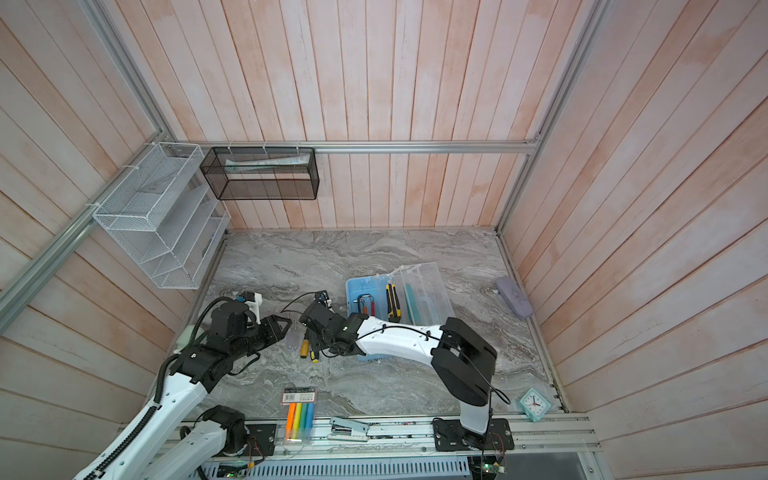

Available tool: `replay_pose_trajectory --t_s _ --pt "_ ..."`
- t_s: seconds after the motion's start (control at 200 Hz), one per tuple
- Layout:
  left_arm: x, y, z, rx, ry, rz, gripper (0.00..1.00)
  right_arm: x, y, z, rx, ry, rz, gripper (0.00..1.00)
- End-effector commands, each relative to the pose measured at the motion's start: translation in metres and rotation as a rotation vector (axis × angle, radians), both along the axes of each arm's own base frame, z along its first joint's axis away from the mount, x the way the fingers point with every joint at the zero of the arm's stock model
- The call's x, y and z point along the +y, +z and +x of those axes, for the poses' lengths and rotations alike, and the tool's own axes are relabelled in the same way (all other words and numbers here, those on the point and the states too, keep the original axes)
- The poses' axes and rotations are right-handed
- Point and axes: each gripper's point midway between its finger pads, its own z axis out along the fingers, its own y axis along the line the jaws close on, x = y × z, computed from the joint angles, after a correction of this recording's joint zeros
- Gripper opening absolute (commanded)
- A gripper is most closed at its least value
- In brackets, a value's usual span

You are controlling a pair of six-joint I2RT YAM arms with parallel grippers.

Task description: Pack the tool kit

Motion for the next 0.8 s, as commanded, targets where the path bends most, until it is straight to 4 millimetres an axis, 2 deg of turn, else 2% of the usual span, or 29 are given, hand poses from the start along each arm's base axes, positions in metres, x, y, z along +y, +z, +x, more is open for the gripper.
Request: replay_pose_trajectory --t_s 0.0,0.125,0.28,0.485,0.69,0.79 --pt "-0.005 0.0 0.0 -0.01 -0.06 -0.077 0.44 0.005 -0.015 0.01 -0.008 0.023 -0.083 0.42" --pt "-0.005 0.0 0.009 -0.01 -0.073 -0.16 0.44 0.013 -0.027 0.013 0.012 0.048 -0.1 0.37" --pt "0.0 -0.002 0.015 -0.011 -0.049 -0.145 0.44 0.018 -0.037 0.008 0.04 0.085 -0.096 0.38" --pt "0.005 -0.007 0.012 -0.015 -0.022 -0.13 0.44 0.016 -0.046 -0.001 0.073 0.13 -0.106 0.4" --pt "0.015 -0.016 0.01 -0.011 0.017 -0.076 0.45 0.013 -0.065 -0.008 0.106 0.168 -0.144 0.4" --pt "0.02 -0.019 0.009 -0.011 0.033 -0.048 0.45 0.02 -0.068 -0.011 0.12 0.199 -0.133 0.4"
